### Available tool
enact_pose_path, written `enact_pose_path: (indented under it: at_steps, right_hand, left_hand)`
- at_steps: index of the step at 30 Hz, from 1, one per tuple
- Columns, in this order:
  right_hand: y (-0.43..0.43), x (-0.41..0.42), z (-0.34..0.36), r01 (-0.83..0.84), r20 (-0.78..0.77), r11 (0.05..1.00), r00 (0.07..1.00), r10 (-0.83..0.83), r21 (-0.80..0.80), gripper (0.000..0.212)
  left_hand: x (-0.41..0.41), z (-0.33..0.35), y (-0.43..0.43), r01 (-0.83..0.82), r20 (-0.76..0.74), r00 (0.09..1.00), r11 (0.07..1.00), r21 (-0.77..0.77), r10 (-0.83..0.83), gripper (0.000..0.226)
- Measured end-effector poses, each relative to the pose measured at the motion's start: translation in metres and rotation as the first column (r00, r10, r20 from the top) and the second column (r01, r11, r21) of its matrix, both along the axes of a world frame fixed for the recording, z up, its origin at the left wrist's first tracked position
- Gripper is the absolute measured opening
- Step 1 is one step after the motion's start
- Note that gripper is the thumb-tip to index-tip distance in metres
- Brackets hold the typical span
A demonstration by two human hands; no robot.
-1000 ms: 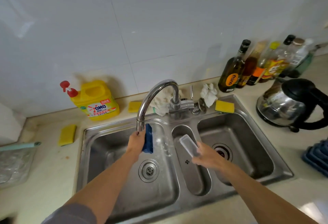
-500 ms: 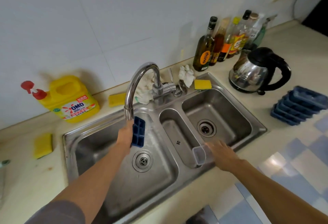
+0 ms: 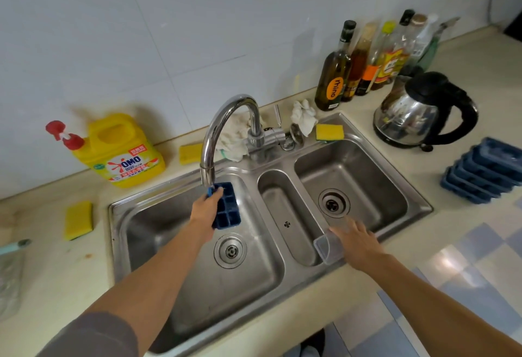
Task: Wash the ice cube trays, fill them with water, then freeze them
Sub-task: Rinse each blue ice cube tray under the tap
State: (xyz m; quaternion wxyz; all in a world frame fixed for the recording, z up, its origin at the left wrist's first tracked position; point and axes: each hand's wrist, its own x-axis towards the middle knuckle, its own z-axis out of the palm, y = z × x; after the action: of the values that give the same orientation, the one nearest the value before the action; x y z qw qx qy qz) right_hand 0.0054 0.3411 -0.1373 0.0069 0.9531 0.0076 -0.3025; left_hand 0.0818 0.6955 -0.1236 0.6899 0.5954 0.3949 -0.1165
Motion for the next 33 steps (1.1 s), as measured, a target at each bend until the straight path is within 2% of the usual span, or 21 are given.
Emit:
enact_pose_path:
  at_steps: [4, 8, 12, 16, 19, 21, 24, 25, 26, 28, 30, 33]
  right_hand:
    - [-0.002, 0.002, 0.001, 0.037, 0.017, 0.998, 0.999, -0.038, 0.042, 0.071]
    - [0.003, 0.007, 0.004, 0.048, 0.018, 0.995, 0.999, -0.050, 0.089, 0.065]
    - [0.012, 0.014, 0.011, 0.046, -0.002, 0.990, 0.999, -0.046, 0.134, 0.058]
    - [0.036, 0.026, 0.025, 0.082, 0.078, 0.951, 0.991, -0.110, 0.297, 0.045]
    - [0.074, 0.036, 0.047, 0.110, 0.089, 0.855, 0.980, -0.179, 0.507, 0.044]
    - [0.105, 0.042, 0.064, 0.179, 0.033, 0.735, 0.964, -0.264, 0.654, 0.046]
    - [0.155, 0.049, 0.083, 0.398, -0.271, 0.411, 0.903, -0.332, 0.821, 0.040]
    - [0.170, 0.050, 0.086, 0.462, -0.357, 0.328, 0.872, -0.334, 0.824, 0.036]
    - [0.184, 0.051, 0.086, 0.494, -0.392, 0.288, 0.853, -0.344, 0.821, 0.031]
    - [0.205, 0.053, 0.085, 0.490, -0.371, 0.281, 0.845, -0.385, 0.825, 0.019]
    - [0.216, 0.056, 0.082, 0.469, -0.332, 0.276, 0.843, -0.423, 0.839, 0.011]
    - [0.224, 0.064, 0.081, 0.428, -0.279, 0.302, 0.859, -0.430, 0.852, 0.006]
  left_hand:
    - [0.010, 0.004, 0.000, -0.126, 0.000, 0.992, 0.992, -0.008, 0.126, 0.024]
    - [0.008, 0.006, -0.007, -0.085, -0.040, 0.996, 0.995, -0.052, 0.083, 0.014]
    - [0.009, 0.011, -0.005, -0.115, -0.033, 0.993, 0.993, -0.037, 0.114, 0.021]
    - [0.000, 0.022, -0.010, -0.082, -0.078, 0.995, 0.981, -0.175, 0.070, 0.021]
    - [-0.004, 0.030, -0.014, -0.126, -0.048, 0.992, 0.949, -0.288, 0.117, 0.026]
    - [-0.008, 0.037, -0.016, -0.164, -0.024, 0.986, 0.915, -0.368, 0.167, 0.027]
    - [-0.014, 0.044, -0.016, -0.197, -0.021, 0.978, 0.881, -0.431, 0.208, 0.026]
    - [-0.016, 0.044, -0.015, -0.193, -0.029, 0.979, 0.873, -0.448, 0.202, 0.028]
    - [-0.018, 0.044, -0.014, -0.175, -0.028, 0.983, 0.869, -0.462, 0.183, 0.031]
    - [-0.023, 0.043, -0.009, -0.122, 0.015, 0.989, 0.881, -0.457, 0.144, 0.030]
    - [-0.025, 0.040, 0.006, -0.062, 0.060, 0.994, 0.928, -0.367, 0.090, 0.030]
    - [-0.027, 0.036, 0.037, 0.140, 0.075, 0.989, 0.960, -0.241, -0.125, 0.032]
